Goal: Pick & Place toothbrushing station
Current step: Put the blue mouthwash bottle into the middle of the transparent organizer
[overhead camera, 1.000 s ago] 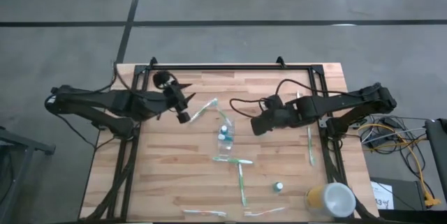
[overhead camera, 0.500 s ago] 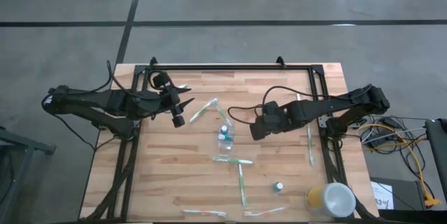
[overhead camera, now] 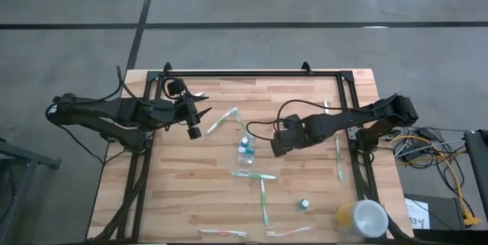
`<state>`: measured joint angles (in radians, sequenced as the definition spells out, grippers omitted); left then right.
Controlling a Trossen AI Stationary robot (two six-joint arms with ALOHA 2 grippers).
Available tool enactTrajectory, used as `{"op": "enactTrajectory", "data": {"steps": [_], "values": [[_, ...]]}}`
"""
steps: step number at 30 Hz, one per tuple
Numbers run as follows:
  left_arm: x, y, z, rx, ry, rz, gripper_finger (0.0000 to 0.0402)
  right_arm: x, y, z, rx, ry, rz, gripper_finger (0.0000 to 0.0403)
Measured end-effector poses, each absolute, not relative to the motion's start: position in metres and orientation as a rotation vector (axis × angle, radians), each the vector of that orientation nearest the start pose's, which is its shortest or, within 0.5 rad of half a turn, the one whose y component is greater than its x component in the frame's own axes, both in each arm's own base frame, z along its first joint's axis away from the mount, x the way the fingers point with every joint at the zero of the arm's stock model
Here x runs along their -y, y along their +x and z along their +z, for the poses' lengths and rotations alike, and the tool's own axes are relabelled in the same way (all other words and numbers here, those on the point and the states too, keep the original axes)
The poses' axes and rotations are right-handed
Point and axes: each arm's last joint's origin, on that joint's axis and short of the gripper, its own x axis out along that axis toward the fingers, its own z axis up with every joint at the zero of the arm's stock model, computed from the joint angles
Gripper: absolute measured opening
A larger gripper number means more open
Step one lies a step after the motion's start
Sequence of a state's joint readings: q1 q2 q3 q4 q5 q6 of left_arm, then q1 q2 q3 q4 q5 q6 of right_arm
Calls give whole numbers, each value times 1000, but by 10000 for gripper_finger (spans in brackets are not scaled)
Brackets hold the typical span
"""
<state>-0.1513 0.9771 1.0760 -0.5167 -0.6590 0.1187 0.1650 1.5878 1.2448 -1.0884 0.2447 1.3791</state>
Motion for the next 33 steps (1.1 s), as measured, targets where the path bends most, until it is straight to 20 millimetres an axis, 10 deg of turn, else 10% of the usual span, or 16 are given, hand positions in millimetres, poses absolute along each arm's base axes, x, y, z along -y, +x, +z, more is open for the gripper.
{"op": "enactTrajectory", "data": {"steps": [20,33], "values": [[9,188,368,-460,345,516,161,-38,287,246,-1095,772,-941,118],[2,137,383,-290,62,478,161,-38,285,246,-1112,784,-935,118]]}}
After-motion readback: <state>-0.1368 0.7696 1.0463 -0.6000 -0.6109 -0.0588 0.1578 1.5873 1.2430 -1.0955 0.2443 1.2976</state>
